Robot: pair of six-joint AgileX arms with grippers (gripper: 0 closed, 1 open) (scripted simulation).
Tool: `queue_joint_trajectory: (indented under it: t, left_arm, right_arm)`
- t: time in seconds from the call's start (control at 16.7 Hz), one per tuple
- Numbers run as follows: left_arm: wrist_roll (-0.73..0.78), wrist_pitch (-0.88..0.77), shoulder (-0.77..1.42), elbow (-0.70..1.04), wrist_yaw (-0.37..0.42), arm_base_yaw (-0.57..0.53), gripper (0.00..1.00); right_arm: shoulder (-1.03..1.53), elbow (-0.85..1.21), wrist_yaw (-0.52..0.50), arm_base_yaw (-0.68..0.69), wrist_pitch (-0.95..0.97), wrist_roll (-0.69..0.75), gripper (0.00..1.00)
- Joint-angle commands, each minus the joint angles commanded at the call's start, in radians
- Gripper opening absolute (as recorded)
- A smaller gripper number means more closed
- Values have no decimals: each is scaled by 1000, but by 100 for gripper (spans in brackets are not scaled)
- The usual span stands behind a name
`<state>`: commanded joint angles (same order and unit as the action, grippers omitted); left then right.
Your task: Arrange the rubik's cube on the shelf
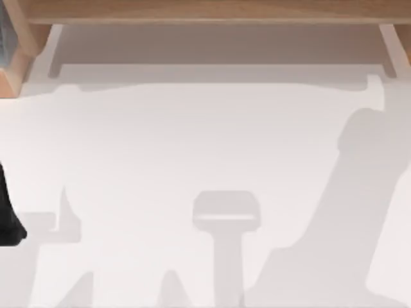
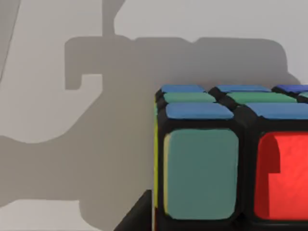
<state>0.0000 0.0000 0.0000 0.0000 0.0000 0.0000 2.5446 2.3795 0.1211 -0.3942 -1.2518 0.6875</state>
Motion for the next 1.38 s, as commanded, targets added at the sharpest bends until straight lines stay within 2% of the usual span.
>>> queue_joint_trajectory:
  t: [0.36,0.96,1.38]
  left_arm:
    - [0,0,0,0,0,0,100]
    - [0,0,0,0,0,0,100]
    - [0,0,0,0,0,0,100]
  right_arm:
    - [0,0,0,0,0,0,2]
    - [2,4,0,-3,-4,0,0]
    - [41,196,0,-5,-154,-1,0]
